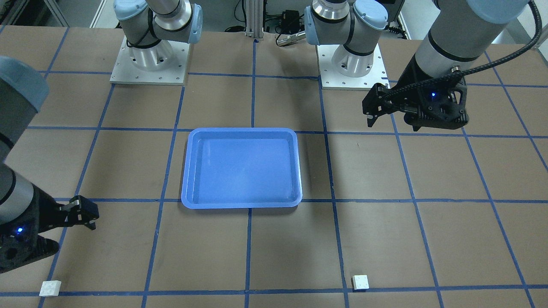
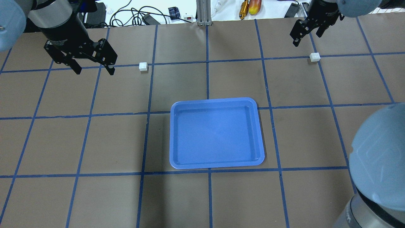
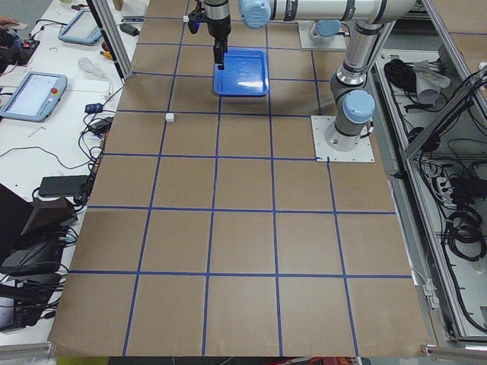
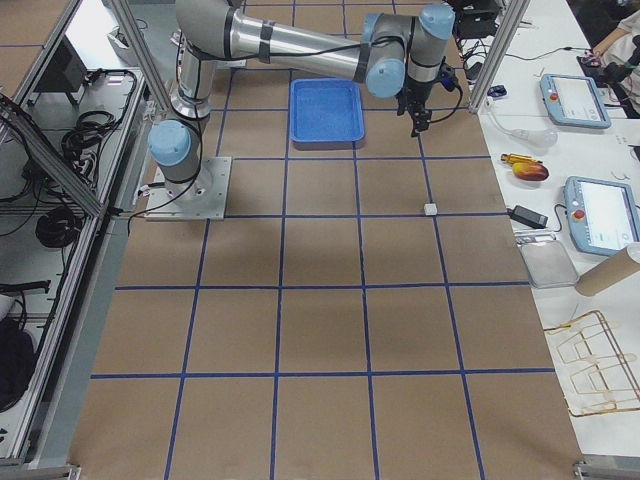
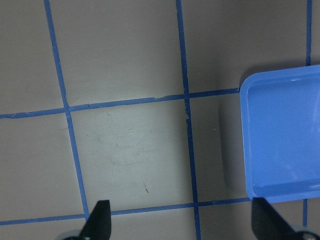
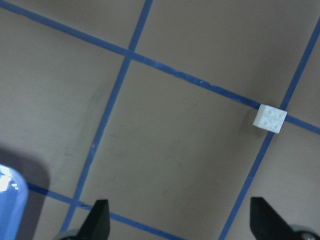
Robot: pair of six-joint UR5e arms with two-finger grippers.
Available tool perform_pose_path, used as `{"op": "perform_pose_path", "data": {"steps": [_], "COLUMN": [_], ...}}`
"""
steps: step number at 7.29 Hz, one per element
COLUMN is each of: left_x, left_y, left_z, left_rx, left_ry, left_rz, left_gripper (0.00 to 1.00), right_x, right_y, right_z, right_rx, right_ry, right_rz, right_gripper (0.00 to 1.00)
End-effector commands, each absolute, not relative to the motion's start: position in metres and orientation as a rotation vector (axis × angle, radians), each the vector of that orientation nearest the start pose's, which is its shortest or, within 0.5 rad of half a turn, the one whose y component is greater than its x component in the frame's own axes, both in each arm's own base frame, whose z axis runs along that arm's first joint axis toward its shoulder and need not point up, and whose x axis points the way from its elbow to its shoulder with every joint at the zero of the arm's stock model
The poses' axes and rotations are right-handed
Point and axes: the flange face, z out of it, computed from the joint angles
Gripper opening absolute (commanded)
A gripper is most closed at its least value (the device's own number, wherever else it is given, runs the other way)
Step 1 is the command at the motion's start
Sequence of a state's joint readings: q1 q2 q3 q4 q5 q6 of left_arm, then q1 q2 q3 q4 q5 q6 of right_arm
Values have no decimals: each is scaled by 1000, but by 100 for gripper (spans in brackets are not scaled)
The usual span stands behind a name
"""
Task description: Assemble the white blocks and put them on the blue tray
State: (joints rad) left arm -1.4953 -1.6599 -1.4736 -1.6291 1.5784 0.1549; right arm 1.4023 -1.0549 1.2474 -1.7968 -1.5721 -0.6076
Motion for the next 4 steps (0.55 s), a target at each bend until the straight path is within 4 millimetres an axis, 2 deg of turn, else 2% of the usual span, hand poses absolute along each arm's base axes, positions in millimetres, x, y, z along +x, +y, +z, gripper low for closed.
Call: {"op": "perform_pose_path", "data": {"steps": [1, 2, 3, 4], "left_x": [-89, -87, -84, -83], "left_y": [-577, -612, -643, -668], "left_z": [459, 431, 405, 385], "left_rx": [75, 70, 70, 46], "left_ry": [3137, 3140, 3141, 3143], "left_rz": [42, 13, 0, 9], "left_gripper": [100, 100, 100, 100], "right_x": [-45, -61, -75, -98], "right_y": [-746, -750, -750, -748], "right_z": [309, 292, 281, 272], "right_rx": [-1067, -1319, -1612, -1753], "right_ry": [2987, 2886, 2683, 2542], "right_rz": [-75, -71, -106, -164], "right_gripper": [100, 100, 100, 100]}}
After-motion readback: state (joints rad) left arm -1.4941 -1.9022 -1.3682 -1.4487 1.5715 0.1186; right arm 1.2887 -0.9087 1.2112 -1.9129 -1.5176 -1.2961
